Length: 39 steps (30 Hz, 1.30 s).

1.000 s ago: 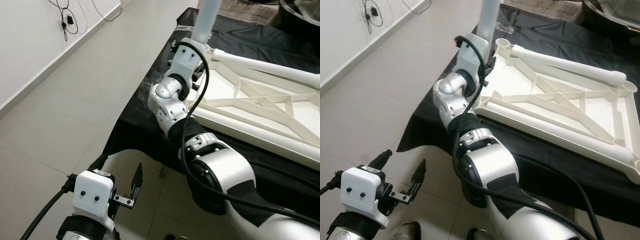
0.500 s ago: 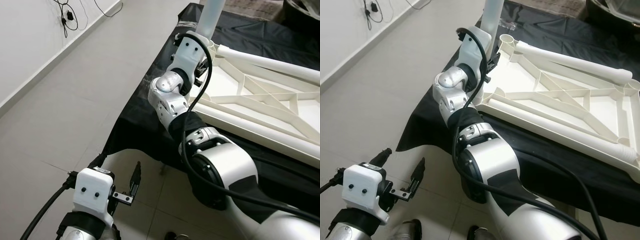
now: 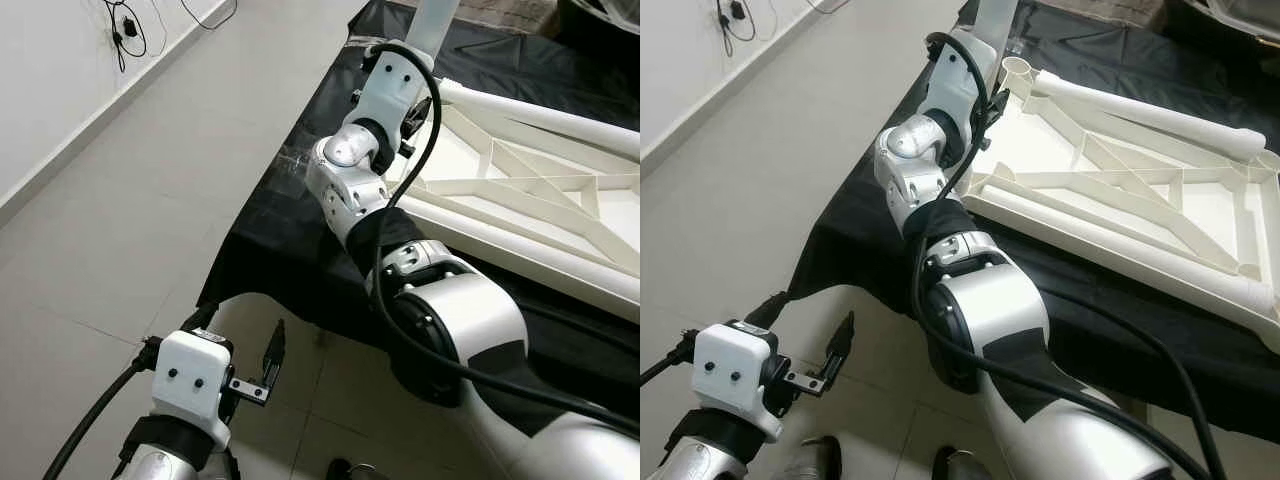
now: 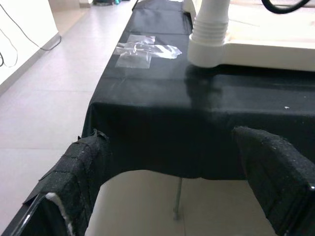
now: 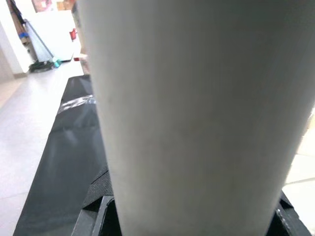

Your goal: Building children table

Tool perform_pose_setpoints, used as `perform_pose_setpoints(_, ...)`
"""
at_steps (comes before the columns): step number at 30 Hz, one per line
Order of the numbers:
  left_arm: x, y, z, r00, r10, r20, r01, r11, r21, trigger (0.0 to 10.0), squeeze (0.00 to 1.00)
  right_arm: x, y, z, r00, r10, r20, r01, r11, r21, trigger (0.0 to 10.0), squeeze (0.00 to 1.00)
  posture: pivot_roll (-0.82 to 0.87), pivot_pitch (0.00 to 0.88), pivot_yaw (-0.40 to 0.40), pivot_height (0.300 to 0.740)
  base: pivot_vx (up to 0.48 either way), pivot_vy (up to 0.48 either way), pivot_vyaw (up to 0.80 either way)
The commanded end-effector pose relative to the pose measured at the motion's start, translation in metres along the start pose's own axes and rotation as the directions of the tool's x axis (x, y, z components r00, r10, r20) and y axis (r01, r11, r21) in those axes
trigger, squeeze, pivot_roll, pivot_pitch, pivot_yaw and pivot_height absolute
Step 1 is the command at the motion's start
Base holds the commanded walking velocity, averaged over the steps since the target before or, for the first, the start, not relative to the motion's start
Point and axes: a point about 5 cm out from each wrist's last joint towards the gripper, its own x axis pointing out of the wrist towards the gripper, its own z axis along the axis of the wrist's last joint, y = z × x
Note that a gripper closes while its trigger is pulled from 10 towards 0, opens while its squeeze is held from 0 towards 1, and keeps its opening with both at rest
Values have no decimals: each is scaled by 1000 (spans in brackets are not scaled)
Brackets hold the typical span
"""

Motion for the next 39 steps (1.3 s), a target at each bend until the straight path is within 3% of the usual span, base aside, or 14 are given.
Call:
perform_pose_setpoints(1, -2, -1, -5, 1000, -6, -22, 5, 1000, -2, 10000, 0, 0, -5, -12, 994, -25, -102, 29, 999, 45, 10000, 0, 123, 180, -59, 740, 0, 0, 0)
perform_pose_setpoints(2, -1, -1, -5, 1000, -6, -22, 6, 1000, -3, 10000, 0, -1, -6, -19, 992, -20, -122, 24, 999, 31, 10000, 0, 123, 180, -59, 740, 0, 0, 0)
perform_pose_setpoints(3, -3, -1, -6, 1000, -7, -26, 7, 1000, -5, 10000, 0, -8, -14, -53, 969, -30, -246, 23, 999, -35, 10000, 0, 123, 191, -60, 740, 0, 0, 0)
perform_pose_setpoints(4, -3, -1, -6, 1000, -7, -26, 7, 1000, -5, 10000, 0, -8, -14, -53, 969, -30, -246, 23, 999, -35, 10000, 0, 123, 191, -60, 740, 0, 0, 0)
perform_pose_setpoints(7, -5, -2, -6, 1000, -7, -29, 6, 1000, -9, 10000, 0, -19, -28, -89, 931, -61, -359, 21, 993, -115, 10000, 0, 123, 204, -58, 740, 0, 0, 0)
perform_pose_setpoints(9, -5, -2, -6, 1000, -7, -29, 6, 1000, -9, 10000, 0, -19, -28, -89, 931, -61, -359, 21, 993, -115, 10000, 0, 123, 204, -58, 740, 0, 0, 0)
perform_pose_setpoints(12, -7, -4, -6, 999, -10, -35, 9, 1000, -15, 10000, 0, -24, -40, -107, 919, -117, -378, 53, 983, -176, 10000, 0, 130, 222, -55, 740, 0, 0, 0)
perform_pose_setpoints(15, -7, -5, -6, 999, -12, -36, 11, 1000, -17, 10000, 0, -24, -43, -109, 916, -136, -378, 67, 980, -189, 10000, 0, 130, 222, -55, 740, 0, 0, 0)
perform_pose_setpoints(16, -9, -6, -5, 999, -17, -40, 16, 1000, -19, 10000, 0, -25, -50, -113, 891, -213, -401, 145, 970, -193, 10000, 0, 143, 241, -48, 740, 0, 0, 0)
perform_pose_setpoints(18, -10, -6, -4, 999, -19, -41, 18, 1000, -19, 10000, 0, -25, -51, -114, 880, -233, -414, 169, 968, -187, 10000, 0, 143, 241, -48, 740, 0, 0, 0)
perform_pose_setpoints(25, -13, -6, -5, 999, -20, -51, 19, 1000, -20, 10000, 0, -35, -45, -119, 852, -207, -480, 146, 976, -162, 10000, 0, 150, 258, -50, 740, 0, 0, 0)
perform_pose_setpoints(30, -14, -7, -5, 998, -18, -54, 17, 1000, -23, 10000, 0, -39, -44, -126, 740, -188, -646, 232, 973, -17, 10000, 0, 151, 259, -49, 740, 0, 0, 0)
perform_pose_setpoints(33, -15, -7, -5, 998, -18, -56, 17, 1000, -23, 10000, 0, -41, -46, -129, 714, -204, -670, 251, 968, -28, 10000, 0, 145, 264, -51, 740, 0, 0, 0)
perform_pose_setpoints(39, -15, -7, -5, 998, -18, -58, 17, 1000, -24, 10000, 0, -40, -46, -126, 766, -217, -605, 212, 974, -82, 10000, 0, 145, 264, -51, 740, 0, 0, 0)
